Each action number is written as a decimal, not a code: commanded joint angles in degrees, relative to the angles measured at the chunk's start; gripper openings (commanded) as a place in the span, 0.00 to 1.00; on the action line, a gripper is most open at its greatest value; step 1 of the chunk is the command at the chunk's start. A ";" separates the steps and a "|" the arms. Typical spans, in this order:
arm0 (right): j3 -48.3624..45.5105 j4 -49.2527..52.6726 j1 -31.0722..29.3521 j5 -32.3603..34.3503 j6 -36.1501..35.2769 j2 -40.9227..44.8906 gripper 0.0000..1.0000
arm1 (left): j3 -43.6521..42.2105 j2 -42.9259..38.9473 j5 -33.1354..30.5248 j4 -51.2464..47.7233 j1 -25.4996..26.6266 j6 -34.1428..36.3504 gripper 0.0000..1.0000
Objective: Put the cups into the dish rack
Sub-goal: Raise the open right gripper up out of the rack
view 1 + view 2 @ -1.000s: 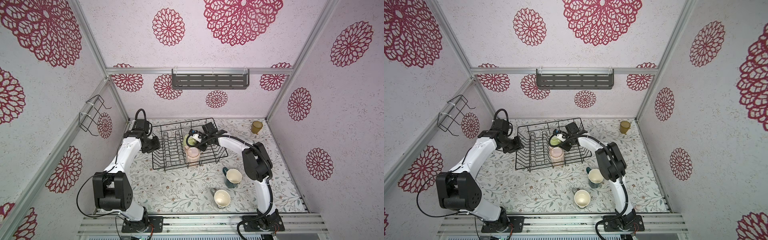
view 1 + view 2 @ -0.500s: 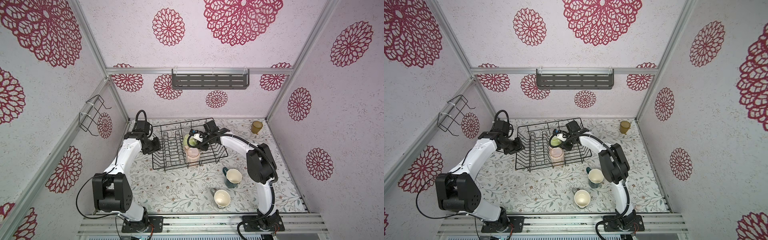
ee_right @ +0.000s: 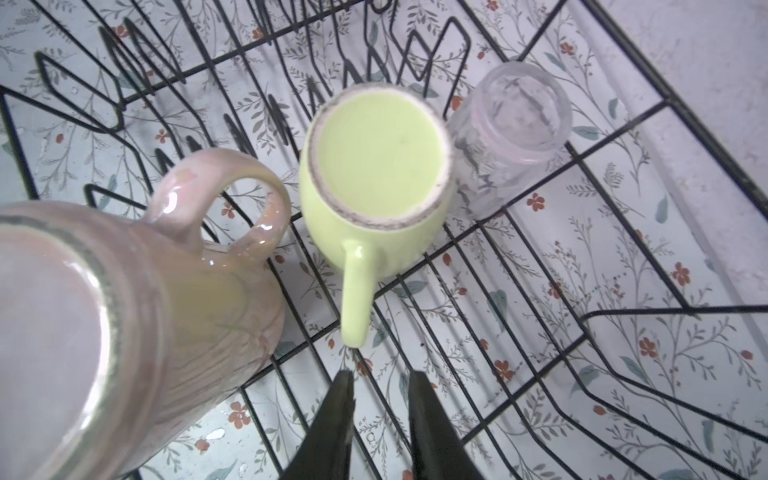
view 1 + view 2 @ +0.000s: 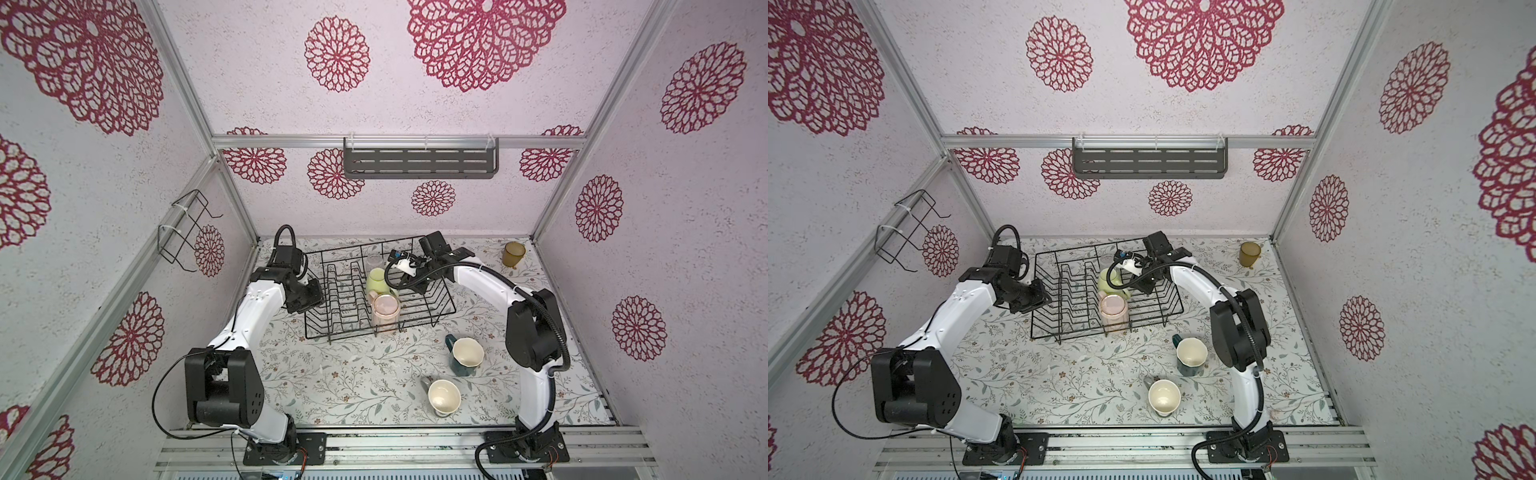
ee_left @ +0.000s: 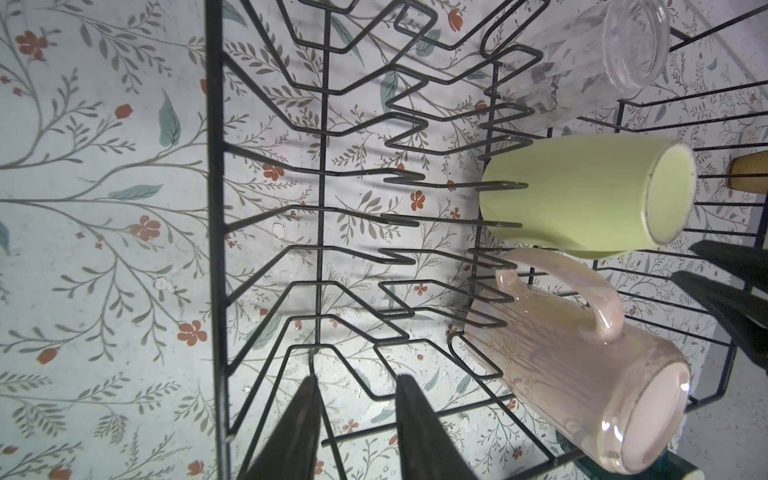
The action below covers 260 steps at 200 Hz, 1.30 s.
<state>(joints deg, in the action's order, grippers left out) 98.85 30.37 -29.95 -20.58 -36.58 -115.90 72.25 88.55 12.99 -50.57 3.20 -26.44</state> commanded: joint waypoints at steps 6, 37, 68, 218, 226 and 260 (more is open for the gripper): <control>1.74 -3.24 0.34 2.04 -0.18 0.76 0.14 | -0.09 -1.09 -0.31 0.37 0.42 0.17 0.34; 3.46 -3.97 0.12 2.09 0.49 -2.15 0.09 | -0.39 -1.09 -0.66 0.81 0.40 -0.11 0.35; 2.65 -4.28 -0.87 1.92 -1.21 -3.39 0.11 | -1.02 -0.79 -0.94 1.62 0.46 -0.72 0.34; 0.56 -1.61 -2.30 -2.88 -3.76 -3.63 0.12 | 0.70 1.88 -1.05 0.29 1.94 -0.69 0.34; 0.47 -1.38 -2.30 -3.19 -3.76 -3.48 0.12 | 0.92 1.97 -1.04 0.05 1.98 -0.59 0.34; -0.62 -2.04 -2.33 -3.06 -3.20 -2.48 0.13 | 0.71 1.01 -1.57 -0.17 2.25 -0.63 0.34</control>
<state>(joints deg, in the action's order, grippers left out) 99.26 27.33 -31.83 -21.93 -39.44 -120.42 71.96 89.71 12.19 -50.54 4.97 -27.44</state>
